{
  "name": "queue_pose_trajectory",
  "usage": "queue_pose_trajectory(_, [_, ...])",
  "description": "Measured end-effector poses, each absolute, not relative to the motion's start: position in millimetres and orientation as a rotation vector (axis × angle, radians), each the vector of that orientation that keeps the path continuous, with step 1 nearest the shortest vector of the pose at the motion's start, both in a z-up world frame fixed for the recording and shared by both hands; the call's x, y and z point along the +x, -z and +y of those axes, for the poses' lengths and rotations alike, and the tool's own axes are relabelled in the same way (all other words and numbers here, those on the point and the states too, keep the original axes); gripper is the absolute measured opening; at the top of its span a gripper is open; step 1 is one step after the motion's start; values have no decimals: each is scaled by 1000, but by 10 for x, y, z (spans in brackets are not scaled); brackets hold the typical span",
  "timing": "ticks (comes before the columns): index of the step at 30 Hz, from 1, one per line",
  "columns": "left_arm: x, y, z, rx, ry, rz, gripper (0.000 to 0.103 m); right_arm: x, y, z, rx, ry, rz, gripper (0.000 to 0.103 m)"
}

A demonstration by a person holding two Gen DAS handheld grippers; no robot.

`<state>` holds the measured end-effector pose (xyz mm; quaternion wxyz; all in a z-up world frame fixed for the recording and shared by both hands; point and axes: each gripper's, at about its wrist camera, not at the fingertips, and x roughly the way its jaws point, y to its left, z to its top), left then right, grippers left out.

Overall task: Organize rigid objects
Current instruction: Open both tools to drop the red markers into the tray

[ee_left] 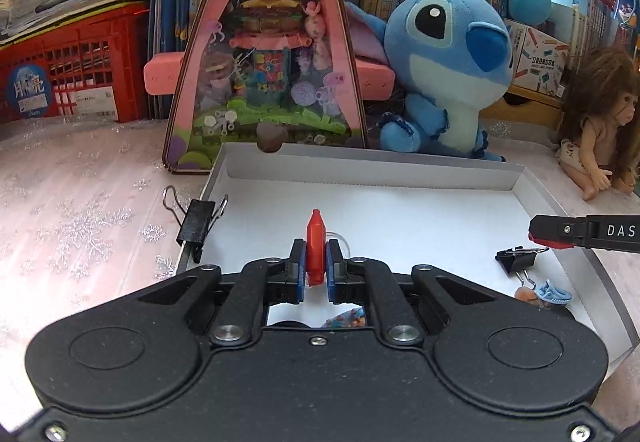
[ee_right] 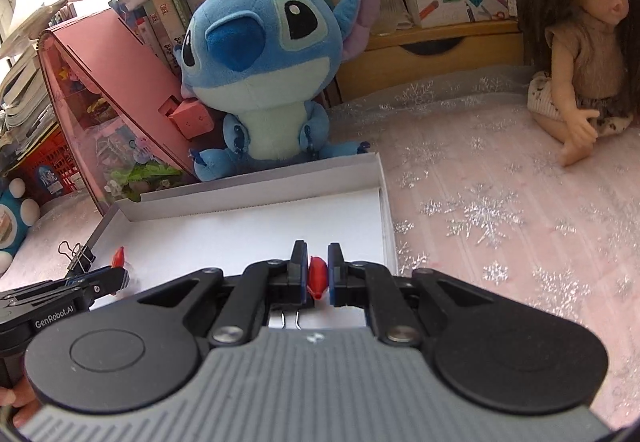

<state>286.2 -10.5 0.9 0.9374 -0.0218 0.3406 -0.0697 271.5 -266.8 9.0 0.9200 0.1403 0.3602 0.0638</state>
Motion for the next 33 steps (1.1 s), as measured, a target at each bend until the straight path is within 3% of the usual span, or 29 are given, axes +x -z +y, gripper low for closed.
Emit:
queue_pose_trajectory(18, [2875, 11, -78, -38, 163, 720, 12, 2709, -42, -2637, 268, -131, 767, 15])
queue_pose_trajectory(20, [2864, -3, -80, -43, 162, 717, 15, 2689, -51, -2639, 276, -141, 760, 21])
queue_pose_trajectory(23, [2812, -57, -89, -44, 170, 699, 32, 2642, -72, -2635, 281, -149, 751, 37])
queue_pose_trajectory(24, [2786, -81, -96, -38, 174, 690, 36, 2623, -83, -2629, 277, -149, 748, 38])
queue_pose_trajectory(33, [2415, -251, -131, 17, 194, 657, 51, 2344, -255, -2544, 221, -153, 692, 58])
